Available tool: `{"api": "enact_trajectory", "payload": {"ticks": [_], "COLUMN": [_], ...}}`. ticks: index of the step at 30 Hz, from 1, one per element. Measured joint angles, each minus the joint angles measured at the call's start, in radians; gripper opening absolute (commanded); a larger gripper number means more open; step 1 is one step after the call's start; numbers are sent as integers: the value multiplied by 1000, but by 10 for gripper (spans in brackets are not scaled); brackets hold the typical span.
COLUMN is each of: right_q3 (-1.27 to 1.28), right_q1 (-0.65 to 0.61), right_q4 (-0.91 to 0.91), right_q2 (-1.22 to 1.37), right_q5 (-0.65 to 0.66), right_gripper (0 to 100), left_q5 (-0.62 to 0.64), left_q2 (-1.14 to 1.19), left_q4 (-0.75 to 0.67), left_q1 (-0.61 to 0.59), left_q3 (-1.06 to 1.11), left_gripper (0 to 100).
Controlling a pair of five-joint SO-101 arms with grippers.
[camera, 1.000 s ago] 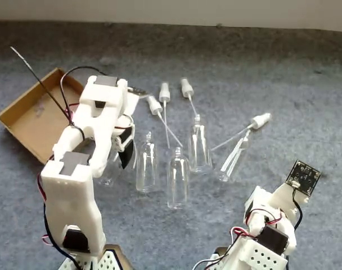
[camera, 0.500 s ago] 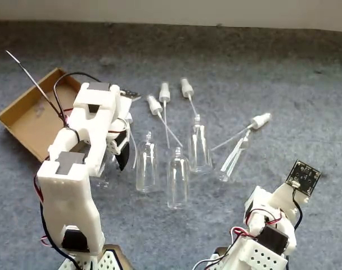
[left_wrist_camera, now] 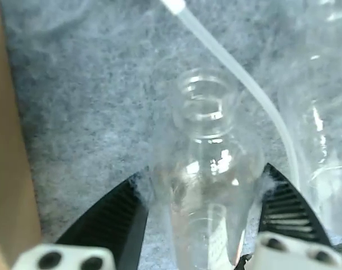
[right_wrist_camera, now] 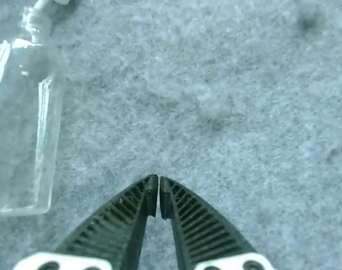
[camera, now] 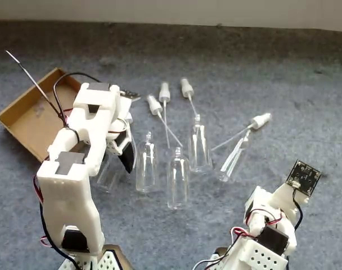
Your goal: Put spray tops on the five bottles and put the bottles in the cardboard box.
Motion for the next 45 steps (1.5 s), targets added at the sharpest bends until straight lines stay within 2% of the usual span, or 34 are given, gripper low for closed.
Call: {"api": "enact_trajectory", "payload": {"ticks": [4,11,14,34,39,45], "right_q3": [0,0,0,0,0,0], "right_q1": [0,3,3,3,3,3], "right_q4": [0,0,0,0,0,0], "right_q2": [0,0,0,0,0,0], "right_q5": [0,0,0,0,0,0], "right_gripper": [9,9,9,9,9,9], "left_q5": [0,0,-2,-5,-5,-3], "left_q2": [0,0,-2,-2,-2,-9], "left_q4": [0,0,0,0,0,-26], "left_q1": [0,0,0,0,0,-5], "left_q3": [0,0,0,0,0,0], "left_gripper": [243,0,34,40,139,120]}}
